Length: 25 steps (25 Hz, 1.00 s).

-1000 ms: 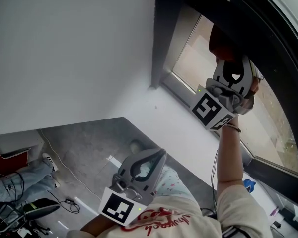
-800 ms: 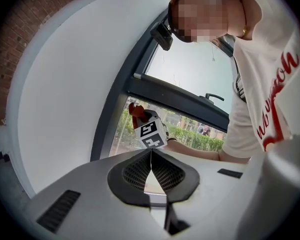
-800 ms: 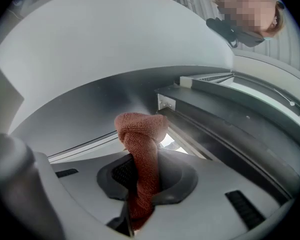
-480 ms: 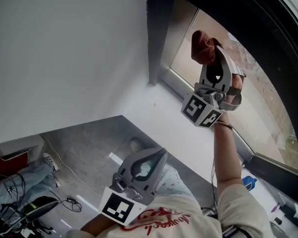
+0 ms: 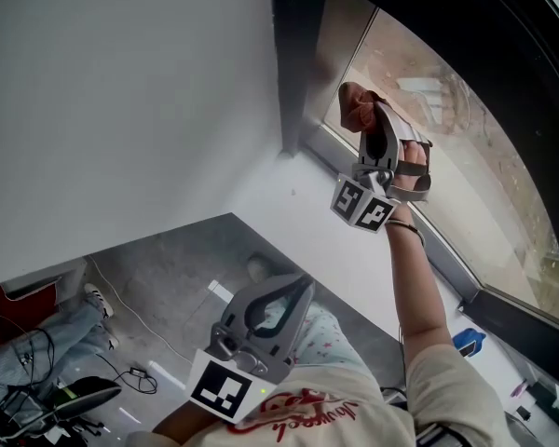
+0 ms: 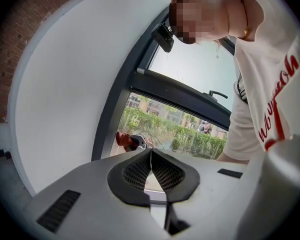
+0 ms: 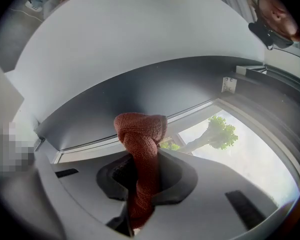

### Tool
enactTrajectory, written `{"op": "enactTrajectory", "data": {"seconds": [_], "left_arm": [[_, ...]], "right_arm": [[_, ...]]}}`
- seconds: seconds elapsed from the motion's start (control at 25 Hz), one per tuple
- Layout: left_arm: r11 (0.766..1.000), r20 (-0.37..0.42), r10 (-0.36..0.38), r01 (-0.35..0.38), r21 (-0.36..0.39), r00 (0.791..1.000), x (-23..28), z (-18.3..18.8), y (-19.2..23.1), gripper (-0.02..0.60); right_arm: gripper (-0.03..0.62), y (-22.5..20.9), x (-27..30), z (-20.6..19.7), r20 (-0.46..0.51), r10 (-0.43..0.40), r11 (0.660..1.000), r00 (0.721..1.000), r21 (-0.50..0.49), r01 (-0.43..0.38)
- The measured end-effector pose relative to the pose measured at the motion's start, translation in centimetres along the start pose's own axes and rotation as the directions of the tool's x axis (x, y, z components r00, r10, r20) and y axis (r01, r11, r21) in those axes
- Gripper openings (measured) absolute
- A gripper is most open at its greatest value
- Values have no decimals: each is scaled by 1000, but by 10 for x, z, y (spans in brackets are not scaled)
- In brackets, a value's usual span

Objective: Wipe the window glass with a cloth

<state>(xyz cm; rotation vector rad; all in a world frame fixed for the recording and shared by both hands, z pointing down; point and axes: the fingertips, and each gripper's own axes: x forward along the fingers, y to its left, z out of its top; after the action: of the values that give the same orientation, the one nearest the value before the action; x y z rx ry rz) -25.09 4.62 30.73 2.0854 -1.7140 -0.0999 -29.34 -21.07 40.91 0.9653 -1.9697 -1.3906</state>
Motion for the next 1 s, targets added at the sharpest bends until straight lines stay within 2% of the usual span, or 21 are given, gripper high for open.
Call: {"op": "enactTrajectory", "data": {"seconds": [0.52, 0.72, 1.0], "left_arm": [[999, -8, 16, -16, -29, 1000, 12, -4, 19, 21], [999, -27, 18, -19, -33, 999, 18, -10, 27, 21], [1000, -25, 13, -14, -24, 1000, 25, -3, 27, 21]], "right_arm": [[72, 63, 7, -17, -33, 76, 996, 997, -34, -77], [72, 99, 9, -28, -60, 142, 989, 988, -40, -145], [72, 152, 5, -52, -129, 241, 967, 962, -57, -250]]}}
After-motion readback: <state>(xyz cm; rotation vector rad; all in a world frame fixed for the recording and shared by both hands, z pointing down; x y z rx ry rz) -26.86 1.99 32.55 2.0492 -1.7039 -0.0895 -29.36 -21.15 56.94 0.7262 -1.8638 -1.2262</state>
